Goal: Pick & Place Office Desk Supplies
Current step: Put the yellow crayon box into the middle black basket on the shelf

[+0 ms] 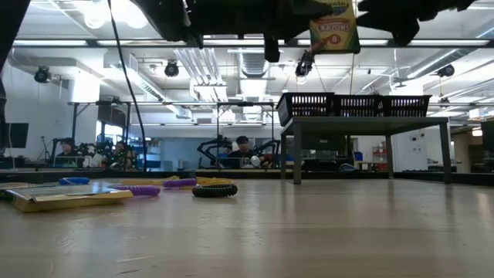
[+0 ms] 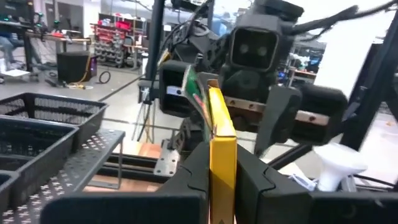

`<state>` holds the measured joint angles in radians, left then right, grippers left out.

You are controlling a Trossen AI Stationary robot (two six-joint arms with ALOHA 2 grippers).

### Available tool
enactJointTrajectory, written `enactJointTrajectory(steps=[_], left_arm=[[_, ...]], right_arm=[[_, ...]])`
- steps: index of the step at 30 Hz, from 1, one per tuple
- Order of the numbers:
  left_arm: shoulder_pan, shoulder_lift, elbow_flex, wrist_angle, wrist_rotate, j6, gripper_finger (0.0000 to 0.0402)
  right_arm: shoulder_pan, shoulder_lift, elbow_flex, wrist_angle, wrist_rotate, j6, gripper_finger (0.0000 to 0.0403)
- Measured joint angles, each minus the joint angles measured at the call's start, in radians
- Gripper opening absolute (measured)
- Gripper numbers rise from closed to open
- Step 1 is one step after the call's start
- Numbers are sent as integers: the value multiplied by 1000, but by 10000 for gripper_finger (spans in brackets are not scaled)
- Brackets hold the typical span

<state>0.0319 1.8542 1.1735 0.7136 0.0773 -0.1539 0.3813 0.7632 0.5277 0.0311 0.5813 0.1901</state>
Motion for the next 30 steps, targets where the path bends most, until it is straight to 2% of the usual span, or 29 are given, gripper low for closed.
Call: enactJointTrajectory(steps=[6,10,18,26,30], left_arm=[[-16,-1,-1,-2,-11,9,35],[-29,-1,-2,4,-9,18,35],[-31,2,-1,-13,2,19,35],[-31,2,-1,-16,-2,26,35],[-31,2,-1,-18,-2,27,35]], right_arm=[[-52,37,-11,45,17,-17,160],[-60,33,-15,53,-50,-40,160],[-59,-22,27,-104,-49,31,160],[-60,-1,25,-118,-66,10,161],[-60,19,24,-86,-86,-15,177]])
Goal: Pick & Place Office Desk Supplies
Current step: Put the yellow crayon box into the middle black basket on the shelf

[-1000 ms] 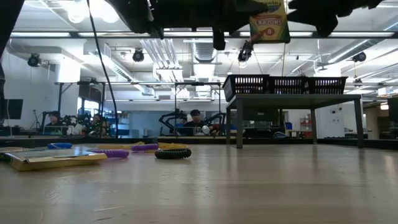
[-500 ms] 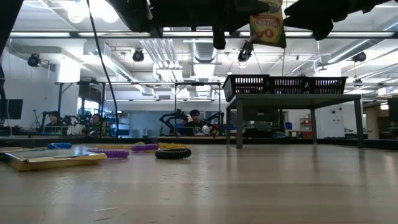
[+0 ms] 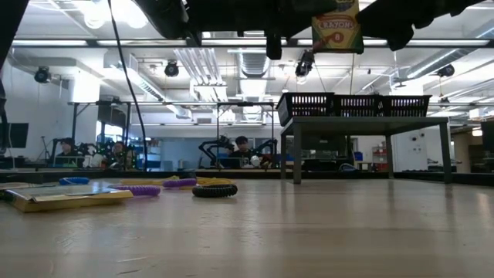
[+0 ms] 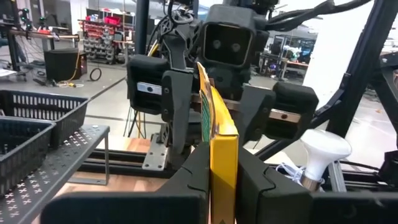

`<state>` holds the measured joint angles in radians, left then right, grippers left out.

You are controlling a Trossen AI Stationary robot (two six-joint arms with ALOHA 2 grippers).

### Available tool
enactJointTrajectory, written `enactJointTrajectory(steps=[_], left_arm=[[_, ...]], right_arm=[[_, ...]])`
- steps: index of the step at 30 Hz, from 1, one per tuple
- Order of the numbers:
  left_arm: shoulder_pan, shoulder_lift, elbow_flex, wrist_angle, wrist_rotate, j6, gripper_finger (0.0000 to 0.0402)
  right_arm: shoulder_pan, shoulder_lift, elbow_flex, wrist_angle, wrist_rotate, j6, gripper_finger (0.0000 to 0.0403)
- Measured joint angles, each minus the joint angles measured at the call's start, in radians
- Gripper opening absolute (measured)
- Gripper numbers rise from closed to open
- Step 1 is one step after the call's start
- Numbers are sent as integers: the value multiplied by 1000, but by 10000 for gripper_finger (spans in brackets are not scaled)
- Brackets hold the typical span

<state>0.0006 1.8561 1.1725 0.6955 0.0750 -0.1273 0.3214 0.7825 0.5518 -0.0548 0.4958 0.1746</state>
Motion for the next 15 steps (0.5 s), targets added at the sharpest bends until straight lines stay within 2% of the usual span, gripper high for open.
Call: enactJointTrajectory(steps=[4,7,10,15], left_arm=[[0,0,0,-1,-3,0,35],[0,0,0,3,-3,0,36],[0,0,0,3,-4,-1,37],[1,0,0,3,-4,-4,42]], right_arm=[[0,16,0,55,3,-37,201],[0,28,0,106,0,-99,205],[-4,48,0,147,-1,-127,186],[-13,86,0,189,-3,-150,121]])
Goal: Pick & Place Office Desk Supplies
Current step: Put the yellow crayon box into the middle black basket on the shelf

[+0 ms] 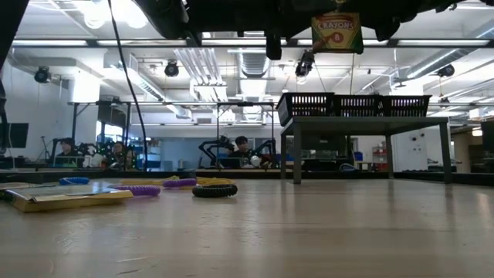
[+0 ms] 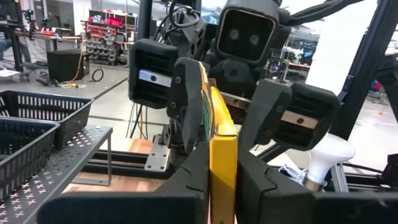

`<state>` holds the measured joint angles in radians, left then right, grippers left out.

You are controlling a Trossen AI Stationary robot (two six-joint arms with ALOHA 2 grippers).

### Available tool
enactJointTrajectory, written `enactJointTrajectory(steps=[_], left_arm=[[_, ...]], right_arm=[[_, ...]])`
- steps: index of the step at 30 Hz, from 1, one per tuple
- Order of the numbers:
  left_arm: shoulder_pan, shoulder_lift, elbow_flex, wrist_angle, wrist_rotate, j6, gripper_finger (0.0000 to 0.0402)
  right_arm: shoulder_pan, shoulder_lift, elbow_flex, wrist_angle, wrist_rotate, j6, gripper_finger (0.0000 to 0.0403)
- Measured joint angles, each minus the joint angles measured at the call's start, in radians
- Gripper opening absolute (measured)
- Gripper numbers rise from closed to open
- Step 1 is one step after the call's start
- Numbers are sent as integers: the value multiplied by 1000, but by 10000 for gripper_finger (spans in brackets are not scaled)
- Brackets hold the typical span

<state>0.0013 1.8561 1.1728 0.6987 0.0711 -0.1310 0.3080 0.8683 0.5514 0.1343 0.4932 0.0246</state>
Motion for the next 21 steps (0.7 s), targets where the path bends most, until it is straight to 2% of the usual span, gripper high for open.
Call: enactJointTrajectory(steps=[6,9,13,17,21], left_arm=[[0,0,0,-2,-1,23,59],[4,-4,0,-23,-3,64,89],[14,-41,1,-85,-4,104,149],[8,-83,2,-203,-4,121,199],[-25,-90,0,-286,-7,161,220]], right_arm=[[1,10,0,-4,1,14,28],[1,1,11,-93,12,57,25],[10,-10,105,-303,90,99,26],[4,-2,219,-455,104,-14,26],[-74,-4,375,-618,112,-103,25]])
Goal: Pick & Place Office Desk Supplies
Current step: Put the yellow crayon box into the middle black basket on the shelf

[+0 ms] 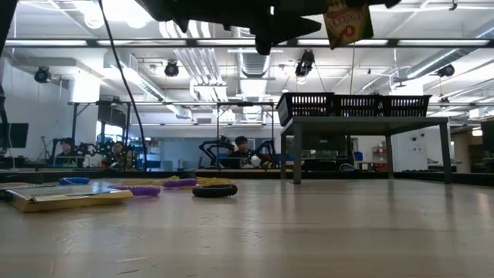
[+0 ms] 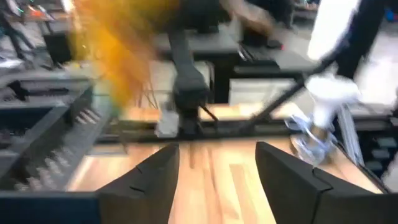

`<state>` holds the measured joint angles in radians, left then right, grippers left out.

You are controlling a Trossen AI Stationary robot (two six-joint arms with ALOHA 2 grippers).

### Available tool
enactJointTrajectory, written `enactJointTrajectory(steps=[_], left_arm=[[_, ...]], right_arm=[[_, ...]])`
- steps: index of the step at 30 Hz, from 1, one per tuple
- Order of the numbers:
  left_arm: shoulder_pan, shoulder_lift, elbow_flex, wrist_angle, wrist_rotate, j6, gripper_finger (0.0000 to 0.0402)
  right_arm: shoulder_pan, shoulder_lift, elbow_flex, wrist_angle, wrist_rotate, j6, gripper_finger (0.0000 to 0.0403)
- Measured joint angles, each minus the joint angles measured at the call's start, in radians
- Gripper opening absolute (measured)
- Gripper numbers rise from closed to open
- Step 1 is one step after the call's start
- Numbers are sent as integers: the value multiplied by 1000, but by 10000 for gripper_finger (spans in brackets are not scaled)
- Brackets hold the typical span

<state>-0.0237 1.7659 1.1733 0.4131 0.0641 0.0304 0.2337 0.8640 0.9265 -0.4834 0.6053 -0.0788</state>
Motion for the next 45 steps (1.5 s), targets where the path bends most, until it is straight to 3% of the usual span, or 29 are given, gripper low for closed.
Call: enactJointTrajectory(steps=[4,14,18,25,33,45], left_arm=[[-27,2,0,27,-46,46,221],[-34,2,0,27,-56,49,206],[-36,2,0,27,-57,49,205],[-36,2,0,20,-57,48,204],[-36,2,0,13,-56,48,204],[-36,3,0,0,-56,40,204]], right_arm=[[-178,23,165,-187,-81,-17,25],[-926,233,384,-393,-772,-10,25],[-1081,336,442,-476,-818,63,29],[-1156,487,515,-568,-945,188,34],[-1157,610,578,-614,-947,278,33],[-1163,698,586,-623,-918,354,33]])
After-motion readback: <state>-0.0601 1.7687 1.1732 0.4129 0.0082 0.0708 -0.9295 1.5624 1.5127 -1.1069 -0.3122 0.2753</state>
